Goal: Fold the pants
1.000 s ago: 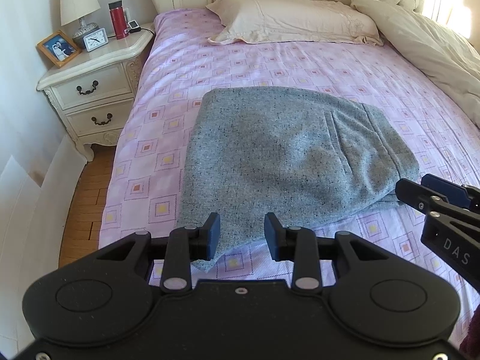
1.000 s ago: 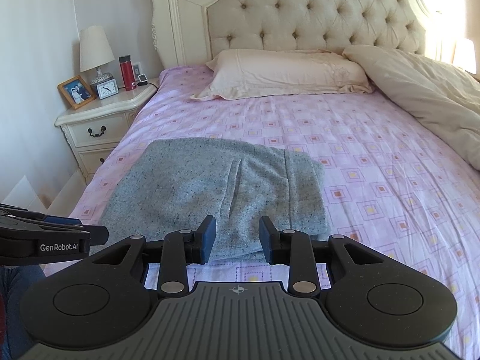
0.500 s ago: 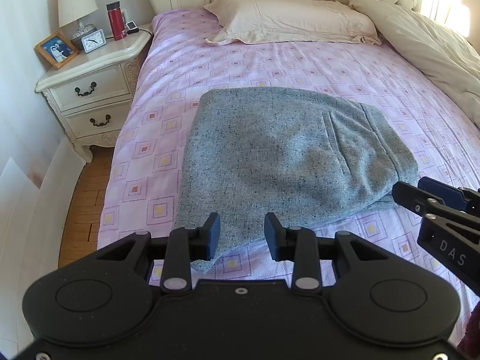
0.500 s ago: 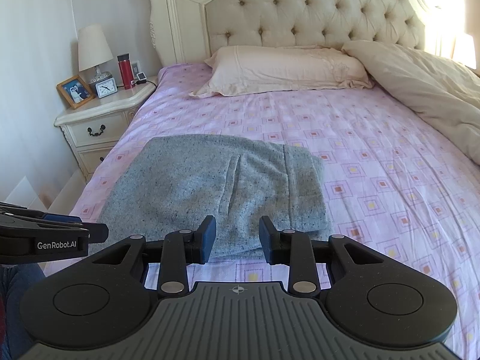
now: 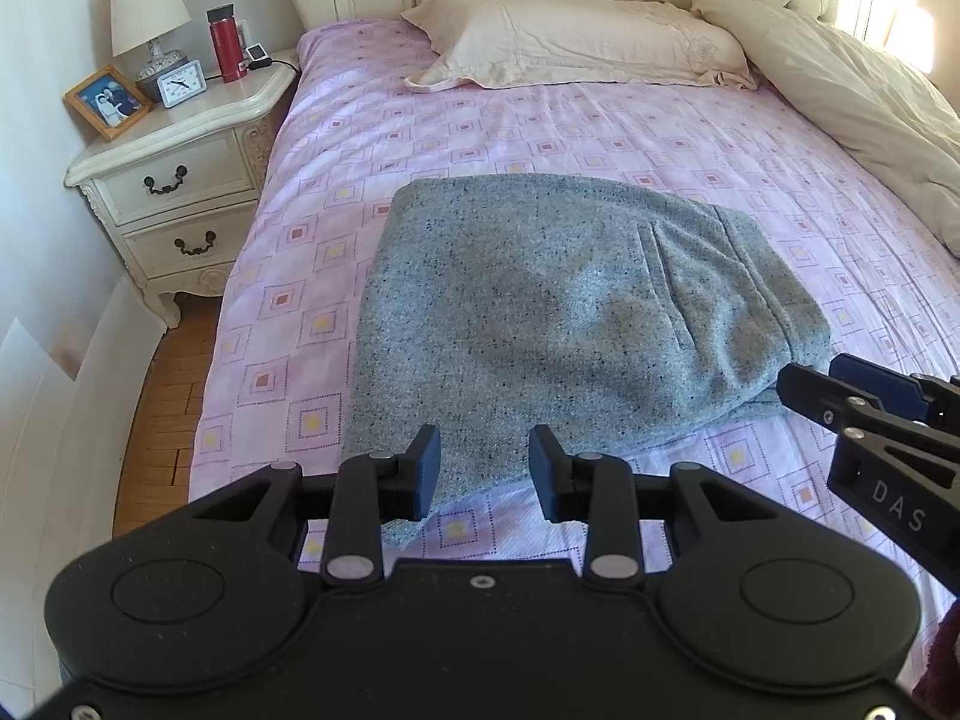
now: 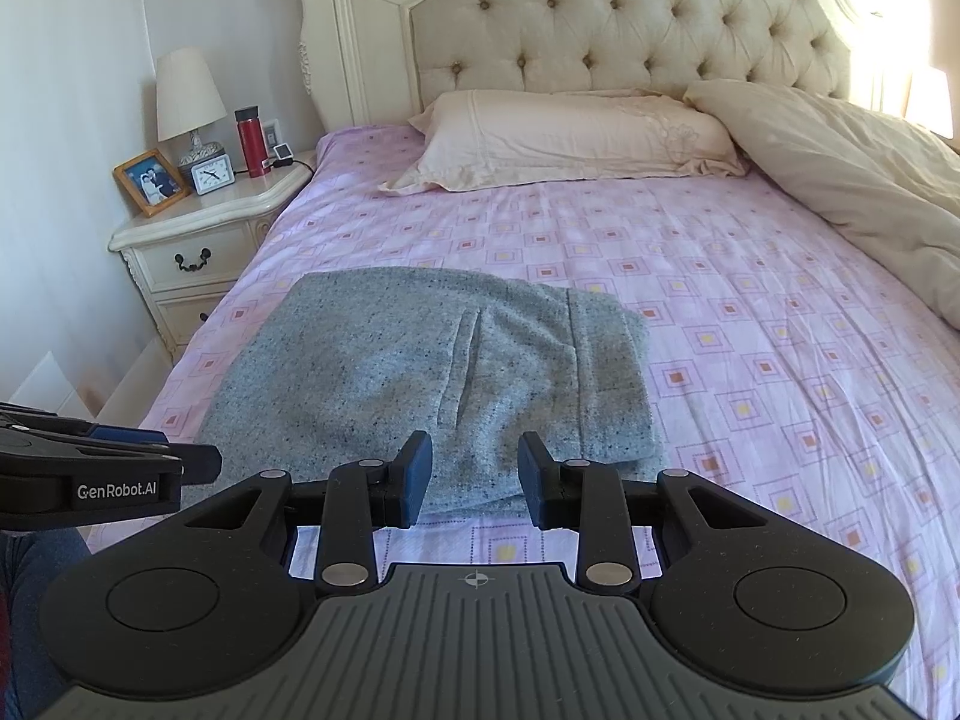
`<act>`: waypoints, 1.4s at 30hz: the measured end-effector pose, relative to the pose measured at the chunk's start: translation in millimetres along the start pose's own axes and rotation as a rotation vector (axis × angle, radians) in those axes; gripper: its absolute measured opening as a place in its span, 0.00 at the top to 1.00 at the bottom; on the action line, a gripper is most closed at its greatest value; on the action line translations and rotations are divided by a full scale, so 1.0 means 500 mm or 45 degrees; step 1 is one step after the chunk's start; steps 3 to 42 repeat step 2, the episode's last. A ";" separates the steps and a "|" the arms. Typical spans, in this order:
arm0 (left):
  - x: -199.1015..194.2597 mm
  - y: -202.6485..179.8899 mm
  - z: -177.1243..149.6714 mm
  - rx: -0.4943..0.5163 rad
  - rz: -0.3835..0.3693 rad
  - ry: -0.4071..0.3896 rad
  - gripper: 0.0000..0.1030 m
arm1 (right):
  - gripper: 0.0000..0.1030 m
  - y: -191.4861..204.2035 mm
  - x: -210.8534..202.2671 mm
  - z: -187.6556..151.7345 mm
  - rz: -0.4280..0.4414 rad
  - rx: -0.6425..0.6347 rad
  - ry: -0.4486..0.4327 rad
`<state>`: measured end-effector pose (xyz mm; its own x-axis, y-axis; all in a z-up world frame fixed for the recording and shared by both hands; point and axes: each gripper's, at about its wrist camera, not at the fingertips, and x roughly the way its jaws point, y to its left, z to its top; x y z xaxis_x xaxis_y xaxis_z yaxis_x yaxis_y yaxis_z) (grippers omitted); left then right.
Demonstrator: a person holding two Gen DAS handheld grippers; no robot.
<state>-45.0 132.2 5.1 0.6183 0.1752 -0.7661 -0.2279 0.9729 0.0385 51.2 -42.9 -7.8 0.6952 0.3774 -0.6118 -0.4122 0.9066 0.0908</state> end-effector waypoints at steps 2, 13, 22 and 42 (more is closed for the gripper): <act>-0.002 -0.003 -0.001 0.010 0.014 -0.021 0.58 | 0.70 0.000 0.000 0.000 0.001 -0.001 0.000; -0.002 -0.003 -0.001 0.010 0.014 -0.021 0.58 | 0.70 0.000 0.000 0.000 0.001 -0.001 0.000; -0.002 -0.003 -0.001 0.010 0.014 -0.021 0.58 | 0.70 0.000 0.000 0.000 0.001 -0.001 0.000; -0.002 -0.003 -0.001 0.010 0.014 -0.021 0.58 | 0.70 0.000 0.000 0.000 0.001 -0.001 0.000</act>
